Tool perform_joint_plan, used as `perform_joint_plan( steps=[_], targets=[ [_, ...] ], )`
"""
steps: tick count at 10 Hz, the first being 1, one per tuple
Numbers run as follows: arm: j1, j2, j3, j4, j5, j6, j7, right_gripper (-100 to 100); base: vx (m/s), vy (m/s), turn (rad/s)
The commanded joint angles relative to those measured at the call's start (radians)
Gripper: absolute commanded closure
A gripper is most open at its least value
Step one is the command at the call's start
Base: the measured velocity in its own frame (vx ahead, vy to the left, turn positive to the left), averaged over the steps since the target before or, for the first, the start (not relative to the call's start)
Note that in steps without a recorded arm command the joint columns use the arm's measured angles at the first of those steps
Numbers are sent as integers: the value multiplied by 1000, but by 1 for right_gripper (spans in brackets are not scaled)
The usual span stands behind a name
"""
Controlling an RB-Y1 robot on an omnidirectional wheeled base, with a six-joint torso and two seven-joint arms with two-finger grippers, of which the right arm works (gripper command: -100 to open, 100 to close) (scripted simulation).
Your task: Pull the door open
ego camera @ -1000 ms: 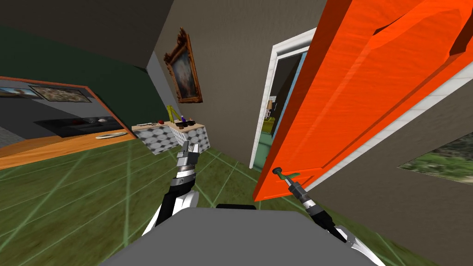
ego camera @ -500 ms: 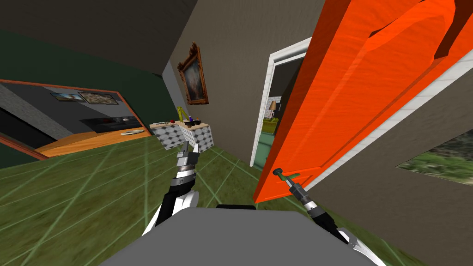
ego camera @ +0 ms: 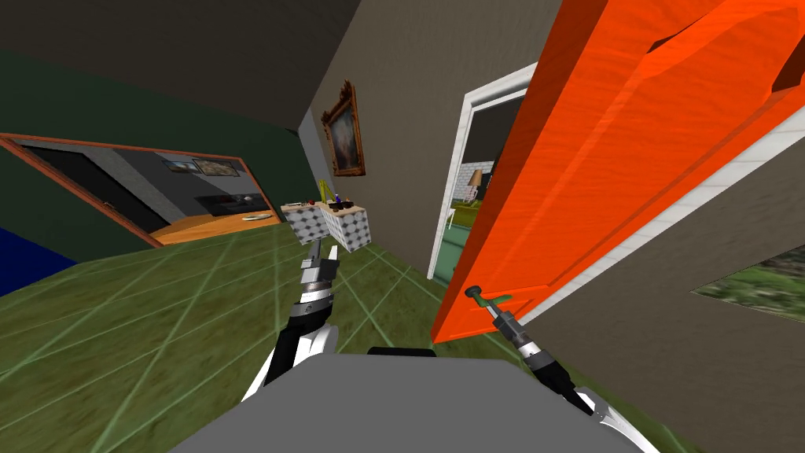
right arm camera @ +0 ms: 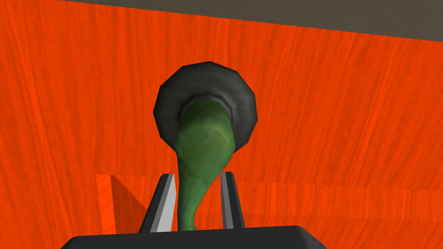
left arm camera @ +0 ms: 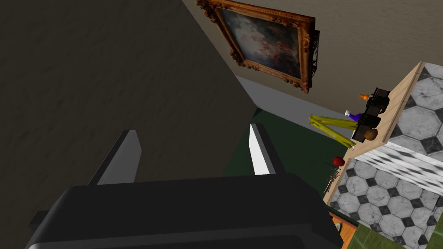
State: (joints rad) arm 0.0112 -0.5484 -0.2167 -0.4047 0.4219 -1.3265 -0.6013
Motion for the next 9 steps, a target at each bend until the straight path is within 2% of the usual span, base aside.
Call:
perform_joint_plan(
  steps=[1, 3, 6, 9],
  targets=[
    [0, -3, -3, 7, 3, -8, 2, 100, -191, -139, 175],
    [-3, -5, -7, 13, 6, -14, 2, 100, -207, -125, 156],
    [-5, -2, -6, 20, 10, -16, 1, 100, -131, -28, 96],
    [-5, -5, -10, 25, 12, -22, 2, 100, -208, -100, 185]
  ],
)
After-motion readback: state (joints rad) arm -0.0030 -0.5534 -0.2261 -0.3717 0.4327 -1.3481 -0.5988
